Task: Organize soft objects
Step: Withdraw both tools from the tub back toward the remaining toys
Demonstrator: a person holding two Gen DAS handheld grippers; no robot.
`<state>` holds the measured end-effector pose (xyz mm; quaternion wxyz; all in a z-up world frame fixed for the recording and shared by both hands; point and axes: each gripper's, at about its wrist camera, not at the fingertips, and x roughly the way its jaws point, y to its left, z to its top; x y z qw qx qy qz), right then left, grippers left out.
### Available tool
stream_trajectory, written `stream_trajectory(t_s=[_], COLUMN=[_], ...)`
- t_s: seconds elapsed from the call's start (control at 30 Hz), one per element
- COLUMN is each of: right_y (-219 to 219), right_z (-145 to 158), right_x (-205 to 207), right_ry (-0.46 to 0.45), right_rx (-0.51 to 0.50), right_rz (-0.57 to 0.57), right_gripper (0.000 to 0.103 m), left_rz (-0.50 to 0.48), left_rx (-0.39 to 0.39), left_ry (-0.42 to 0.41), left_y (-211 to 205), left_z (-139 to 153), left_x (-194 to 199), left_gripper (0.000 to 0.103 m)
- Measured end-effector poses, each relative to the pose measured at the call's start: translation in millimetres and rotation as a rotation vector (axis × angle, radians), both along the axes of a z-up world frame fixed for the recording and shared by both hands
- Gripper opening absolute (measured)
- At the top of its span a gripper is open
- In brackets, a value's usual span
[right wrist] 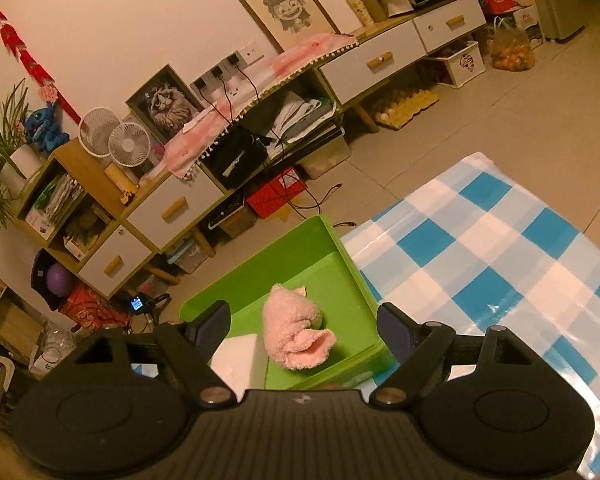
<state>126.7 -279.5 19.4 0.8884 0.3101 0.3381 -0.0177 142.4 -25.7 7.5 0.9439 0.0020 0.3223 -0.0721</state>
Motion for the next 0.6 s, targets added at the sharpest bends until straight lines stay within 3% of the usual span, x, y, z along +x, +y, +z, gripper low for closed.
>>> stream_trajectory(t_s=[0.17, 0.6], right_y=[2, 23], right_z=[10, 7], right_x=[-22, -78], right_ry=[-0.003, 0.021], right_rx=[0.036, -0.014], right_rz=[0.012, 0.074], right_gripper=[0.044, 0.048], left_rz=[0.011, 0.067], left_rx=[-0.003, -0.002], left_ry=[-0.005, 0.038], left_y=[9, 43], left_z=[5, 5], left_x=[-23, -80], left_gripper=[0.098, 0.098])
